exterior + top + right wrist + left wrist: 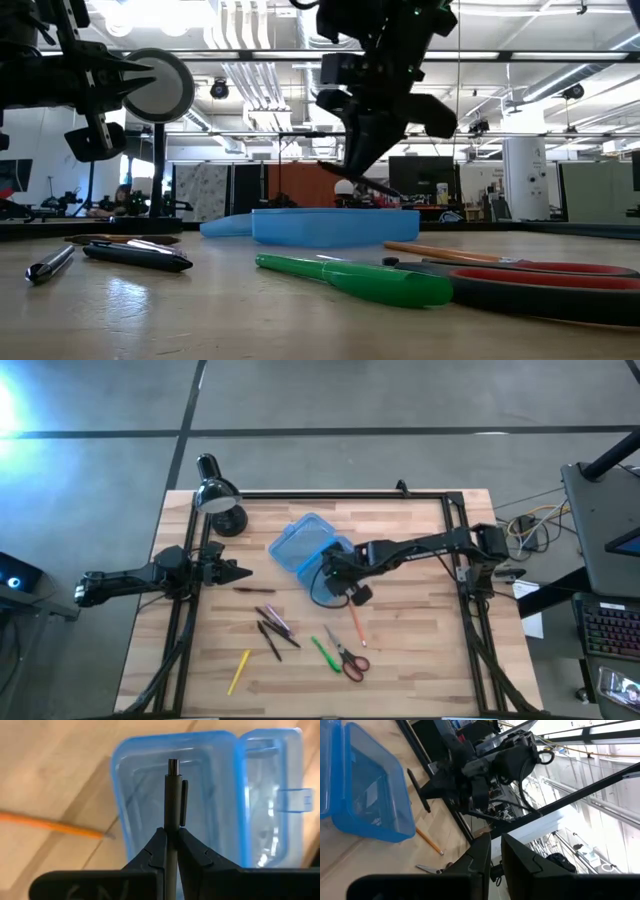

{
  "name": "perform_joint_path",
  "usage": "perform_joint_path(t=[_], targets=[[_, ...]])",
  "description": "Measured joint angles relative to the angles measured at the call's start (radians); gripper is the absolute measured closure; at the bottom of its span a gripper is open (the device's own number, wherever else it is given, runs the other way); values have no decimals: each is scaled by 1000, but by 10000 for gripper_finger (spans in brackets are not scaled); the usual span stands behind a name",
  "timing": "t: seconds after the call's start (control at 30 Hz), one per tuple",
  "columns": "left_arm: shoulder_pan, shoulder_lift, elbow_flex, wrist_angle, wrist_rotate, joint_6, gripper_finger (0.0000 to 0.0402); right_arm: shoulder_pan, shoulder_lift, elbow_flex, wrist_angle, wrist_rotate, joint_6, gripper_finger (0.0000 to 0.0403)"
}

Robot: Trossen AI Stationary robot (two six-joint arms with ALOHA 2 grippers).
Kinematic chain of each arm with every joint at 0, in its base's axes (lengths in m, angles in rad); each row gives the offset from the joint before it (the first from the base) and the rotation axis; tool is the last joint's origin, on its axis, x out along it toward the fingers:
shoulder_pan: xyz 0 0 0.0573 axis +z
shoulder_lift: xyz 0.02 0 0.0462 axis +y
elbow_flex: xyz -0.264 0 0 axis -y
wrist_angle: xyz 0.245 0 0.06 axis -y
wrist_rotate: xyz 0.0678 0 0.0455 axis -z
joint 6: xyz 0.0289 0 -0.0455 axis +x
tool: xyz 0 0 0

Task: Pick & place school supplies into a supply box
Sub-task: Put the black pen into the supply box, then put the scissors into the supply box

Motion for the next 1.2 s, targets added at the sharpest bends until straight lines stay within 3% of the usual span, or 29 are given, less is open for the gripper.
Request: perform_joint_path(t=[0.33,0.77,1.2], targets=[[0,0,0,-1,0,0,374,5,4,-16,42,-52,22,373],[0,0,0,-2,0,0,374,5,4,-79,112,-37,-45,357],[0,0,0,-2,0,0,374,5,-12,-84,60,-6,100,250]])
